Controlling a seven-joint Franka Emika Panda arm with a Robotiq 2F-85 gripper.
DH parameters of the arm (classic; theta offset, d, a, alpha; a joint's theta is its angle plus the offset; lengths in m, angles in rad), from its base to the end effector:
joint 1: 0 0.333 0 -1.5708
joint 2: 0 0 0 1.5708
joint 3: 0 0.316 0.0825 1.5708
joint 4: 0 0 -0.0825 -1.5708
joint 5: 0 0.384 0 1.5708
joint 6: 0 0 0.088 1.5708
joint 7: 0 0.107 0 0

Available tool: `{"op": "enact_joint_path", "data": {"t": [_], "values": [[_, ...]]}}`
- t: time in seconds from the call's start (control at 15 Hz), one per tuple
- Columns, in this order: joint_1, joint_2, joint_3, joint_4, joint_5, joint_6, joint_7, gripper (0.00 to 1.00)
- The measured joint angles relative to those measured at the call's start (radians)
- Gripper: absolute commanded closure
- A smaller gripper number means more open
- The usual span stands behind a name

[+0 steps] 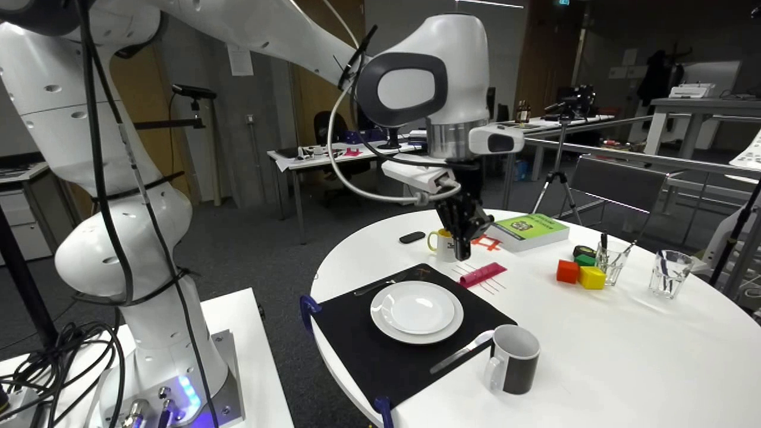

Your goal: Move the black cup to the left side of the white plate

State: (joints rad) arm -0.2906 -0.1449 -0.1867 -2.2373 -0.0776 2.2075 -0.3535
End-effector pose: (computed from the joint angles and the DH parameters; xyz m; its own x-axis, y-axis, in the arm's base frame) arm 0.4510 -0.2383 0.4403 0.9929 -0.0769 0.0911 -0.0839 -0.9935 0.0766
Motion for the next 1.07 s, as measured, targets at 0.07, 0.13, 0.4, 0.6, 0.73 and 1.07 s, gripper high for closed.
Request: {"op": "enact_joint_path", "data": {"t": [0.07,0.13,0.4,0.6,0.73,1.07], "values": [[0.01,-0.022,0.0,-0.007,-0.012,-0.014,0.0,1.0],[0.02,-0.043,0.001,-0.016,-0.027,-0.022,0.0,1.0],[0.062,-0.121,0.004,-0.069,-0.063,-0.023,0.0,0.66],[0.088,-0.187,0.004,-0.112,-0.061,-0.013,0.0,0.43],[0.098,-0.232,0.004,-0.141,-0.061,-0.008,0.0,0.3],[0.113,-0.32,-0.001,-0.211,-0.057,-0.003,0.0,0.0]]}}
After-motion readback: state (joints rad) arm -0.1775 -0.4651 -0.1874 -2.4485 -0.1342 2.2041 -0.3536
